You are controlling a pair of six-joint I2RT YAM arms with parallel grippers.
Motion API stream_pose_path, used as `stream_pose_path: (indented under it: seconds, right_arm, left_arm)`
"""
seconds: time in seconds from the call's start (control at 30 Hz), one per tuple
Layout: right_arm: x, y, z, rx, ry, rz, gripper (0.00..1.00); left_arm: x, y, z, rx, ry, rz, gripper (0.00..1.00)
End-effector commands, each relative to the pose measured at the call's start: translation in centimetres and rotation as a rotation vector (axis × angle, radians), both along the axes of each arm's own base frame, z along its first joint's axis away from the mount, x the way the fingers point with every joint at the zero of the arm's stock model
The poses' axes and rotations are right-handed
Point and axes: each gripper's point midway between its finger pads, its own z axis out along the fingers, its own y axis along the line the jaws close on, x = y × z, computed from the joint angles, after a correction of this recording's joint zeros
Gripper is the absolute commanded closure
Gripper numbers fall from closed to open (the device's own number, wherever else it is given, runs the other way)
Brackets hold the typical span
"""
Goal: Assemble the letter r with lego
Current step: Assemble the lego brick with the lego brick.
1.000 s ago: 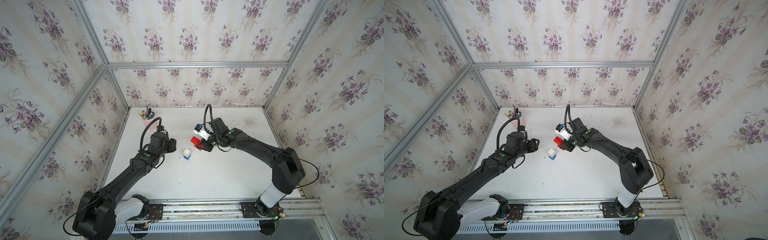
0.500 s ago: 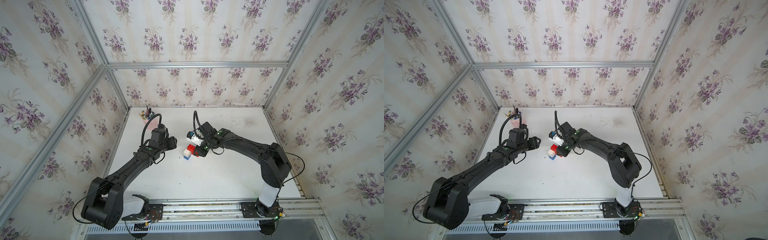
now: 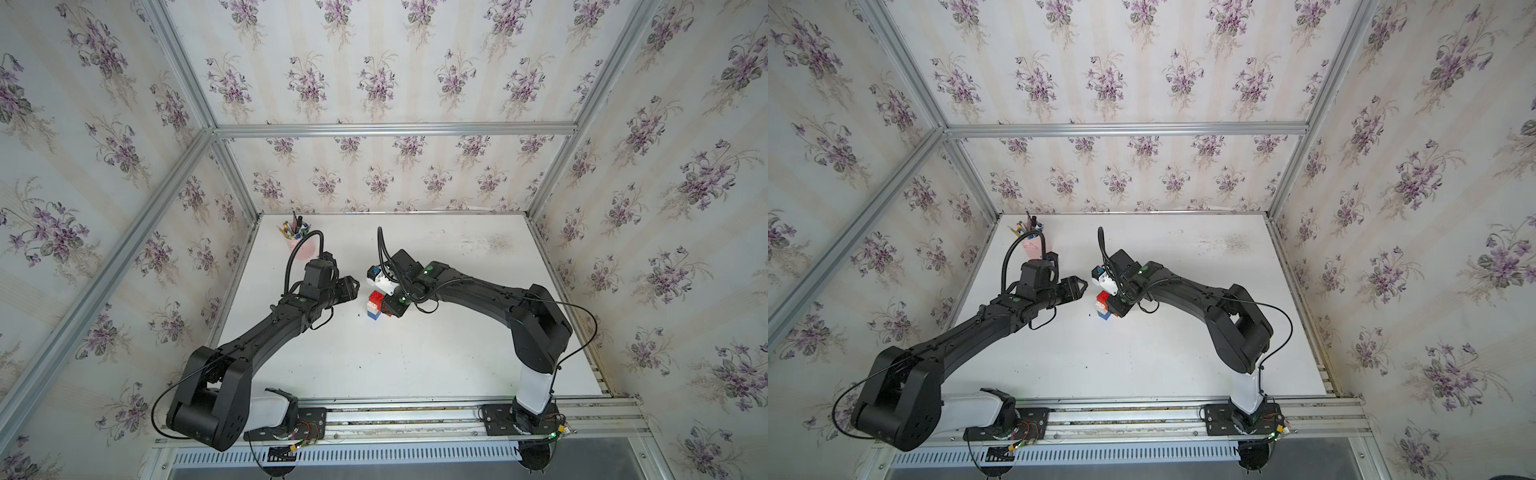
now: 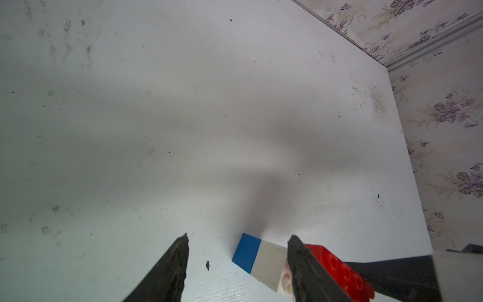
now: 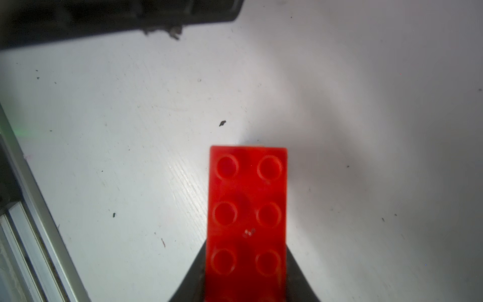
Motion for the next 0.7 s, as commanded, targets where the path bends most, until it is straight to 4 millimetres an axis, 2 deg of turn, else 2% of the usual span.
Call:
stream_pose_path:
  seconds: [0.0,0.27,0.67]
  right_arm:
    - [0.3,-0.2,-0.1,-0.013,-0.006,-0.018,1.0]
    - [-0.2,0.6,0.4,0.02,0.009,0.004,1.0]
    - [-0.9,0.3,-1.0,-0.028,0.033,0.018,1.0]
  left_arm:
    - [0.4,-0.6,0.6,-0.036,-0.031,-0.014,0.37]
    - [0.2,-1.2,-0.3,-0.062,-0.017,-0.038,0.38]
    - [-0.2,-1.7,-0.4,-0.072,-0.019,-0.06,0.38]
